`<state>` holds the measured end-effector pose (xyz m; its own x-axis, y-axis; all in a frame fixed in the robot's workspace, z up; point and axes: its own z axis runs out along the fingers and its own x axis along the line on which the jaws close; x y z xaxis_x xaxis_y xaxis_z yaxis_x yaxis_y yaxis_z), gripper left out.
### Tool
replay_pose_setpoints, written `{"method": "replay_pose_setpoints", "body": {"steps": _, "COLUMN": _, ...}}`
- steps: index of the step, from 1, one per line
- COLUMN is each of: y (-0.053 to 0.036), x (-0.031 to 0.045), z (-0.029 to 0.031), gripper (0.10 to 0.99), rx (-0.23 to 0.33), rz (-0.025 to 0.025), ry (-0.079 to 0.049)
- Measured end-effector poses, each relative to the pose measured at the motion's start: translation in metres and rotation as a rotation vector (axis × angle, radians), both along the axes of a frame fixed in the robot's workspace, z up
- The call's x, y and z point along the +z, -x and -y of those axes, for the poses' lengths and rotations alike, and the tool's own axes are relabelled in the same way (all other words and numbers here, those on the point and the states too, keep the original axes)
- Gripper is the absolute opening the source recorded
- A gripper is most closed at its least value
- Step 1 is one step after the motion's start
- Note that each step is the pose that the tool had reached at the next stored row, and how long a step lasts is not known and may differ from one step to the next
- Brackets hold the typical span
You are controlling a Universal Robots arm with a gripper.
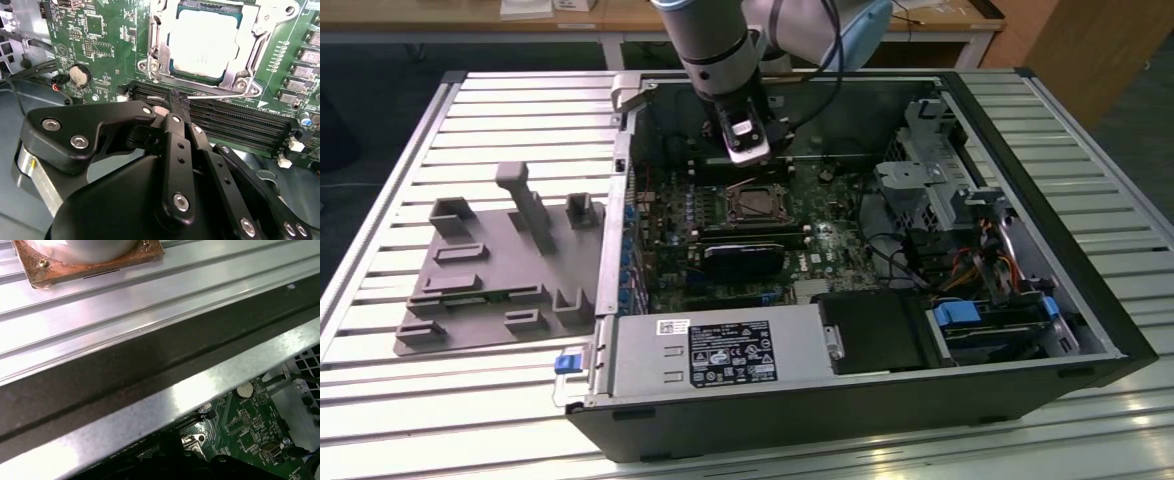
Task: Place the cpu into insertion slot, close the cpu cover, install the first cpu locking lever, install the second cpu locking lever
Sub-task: 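Install the first cpu locking lever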
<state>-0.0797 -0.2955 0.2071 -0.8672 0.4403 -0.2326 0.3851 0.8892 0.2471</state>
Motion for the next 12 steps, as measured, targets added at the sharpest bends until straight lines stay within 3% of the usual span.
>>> {"method": "replay_pose_setpoints", "body": {"steps": 12, "y": 0.0, "x": -0.005, "z": -0.0002, "gripper": 0.102, "rx": 0.0, "rz": 0.0038, "ry": 0.003}}
